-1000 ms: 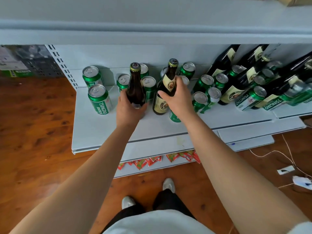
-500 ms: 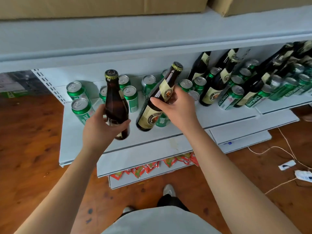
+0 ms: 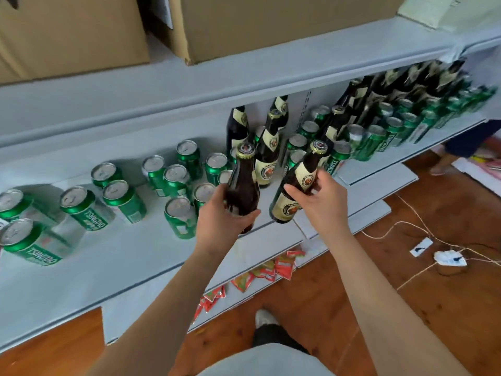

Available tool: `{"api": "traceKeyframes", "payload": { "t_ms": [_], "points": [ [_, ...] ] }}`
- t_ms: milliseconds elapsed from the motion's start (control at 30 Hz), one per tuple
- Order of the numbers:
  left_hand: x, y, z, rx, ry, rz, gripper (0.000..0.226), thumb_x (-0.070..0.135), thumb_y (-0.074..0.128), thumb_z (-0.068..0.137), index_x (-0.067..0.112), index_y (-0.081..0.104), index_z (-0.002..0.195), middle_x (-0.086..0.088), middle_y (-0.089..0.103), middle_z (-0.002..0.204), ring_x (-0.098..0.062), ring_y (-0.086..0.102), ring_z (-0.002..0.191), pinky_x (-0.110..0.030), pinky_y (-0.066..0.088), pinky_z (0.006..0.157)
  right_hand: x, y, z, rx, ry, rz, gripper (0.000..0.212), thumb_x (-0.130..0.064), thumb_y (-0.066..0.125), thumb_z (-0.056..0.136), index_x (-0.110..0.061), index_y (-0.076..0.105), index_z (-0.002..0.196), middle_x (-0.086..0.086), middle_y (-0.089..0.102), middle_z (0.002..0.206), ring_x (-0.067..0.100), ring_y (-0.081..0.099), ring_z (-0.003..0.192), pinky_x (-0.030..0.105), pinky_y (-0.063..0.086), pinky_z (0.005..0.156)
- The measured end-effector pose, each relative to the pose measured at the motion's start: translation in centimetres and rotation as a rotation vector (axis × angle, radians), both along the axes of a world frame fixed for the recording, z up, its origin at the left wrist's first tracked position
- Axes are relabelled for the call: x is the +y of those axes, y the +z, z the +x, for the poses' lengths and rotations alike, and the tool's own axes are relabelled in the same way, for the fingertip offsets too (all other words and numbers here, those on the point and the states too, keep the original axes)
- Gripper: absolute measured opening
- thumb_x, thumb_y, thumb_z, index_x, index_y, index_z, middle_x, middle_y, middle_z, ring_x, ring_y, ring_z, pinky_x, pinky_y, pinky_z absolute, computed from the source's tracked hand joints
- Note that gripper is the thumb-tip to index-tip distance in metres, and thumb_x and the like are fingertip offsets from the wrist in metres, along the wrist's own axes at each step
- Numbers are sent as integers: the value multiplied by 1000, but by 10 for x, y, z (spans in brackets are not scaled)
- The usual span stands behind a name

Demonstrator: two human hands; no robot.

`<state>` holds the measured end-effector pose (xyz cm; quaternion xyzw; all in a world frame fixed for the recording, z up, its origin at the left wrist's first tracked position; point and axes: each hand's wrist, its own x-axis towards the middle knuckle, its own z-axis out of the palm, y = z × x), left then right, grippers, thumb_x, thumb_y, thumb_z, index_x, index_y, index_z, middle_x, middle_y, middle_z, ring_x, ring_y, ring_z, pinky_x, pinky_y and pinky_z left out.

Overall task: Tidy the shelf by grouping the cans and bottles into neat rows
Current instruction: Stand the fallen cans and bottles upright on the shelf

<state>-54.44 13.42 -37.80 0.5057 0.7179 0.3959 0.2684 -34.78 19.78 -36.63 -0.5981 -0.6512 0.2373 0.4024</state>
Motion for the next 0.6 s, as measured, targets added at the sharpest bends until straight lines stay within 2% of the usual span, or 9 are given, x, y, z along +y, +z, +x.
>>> {"api": "traceKeyframes", "payload": {
  "t_ms": [100,167,233,333,400,467,600],
  "points": [
    [31,-19,30,-51,62,-36,57,40,88,66,22,57,111,10,66,95,-7,59,82,-13,40,69,35,-15,17,-24,55,-33,40,-42,81,75,-20,63,103,-11,71,92,7,68,89,37,57,80],
    [49,-31,43,-63,118,-56,54,38,89,66,24,56,106,11,66,94,-10,63,85,-21,48,72,54,-22,22,-41,119,-27,40,-42,80,75,-20,63,104,-16,68,90,4,67,86,31,57,78],
    [64,-43,53,-45,173,-71,49,36,90,65,25,53,96,10,67,89,-16,66,85,-27,50,70,72,-27,27,-65,184,-15,43,-43,79,77,-19,63,109,-14,69,91,2,65,84,23,55,75],
    [80,-57,64,-33,236,-67,53,36,89,65,24,57,106,7,70,96,-16,67,90,-35,56,76,96,-27,29,-113,271,11,50,-43,78,78,-18,62,119,-12,70,95,0,59,78,2,40,66],
    [90,-61,73,-44,263,-53,60,38,87,66,26,57,117,9,70,103,-13,67,96,-39,57,82,109,-27,26,-147,295,29,53,-44,78,78,-17,61,120,-9,71,96,4,61,78,6,40,65],
    [98,-60,81,-75,293,-39,61,40,86,68,27,54,119,10,69,107,-12,66,99,-39,56,85,118,-28,22,-136,339,34,53,-44,78,78,-18,60,121,-8,71,102,8,66,90,14,47,73],
    [112,-54,90,-58,328,-48,61,32,83,76,20,48,124,7,66,108,-15,62,97,-25,44,73,129,-34,19,-149,375,38,55,-49,75,79,-20,56,123,-9,70,108,12,65,99,23,51,76]
  ]
}}
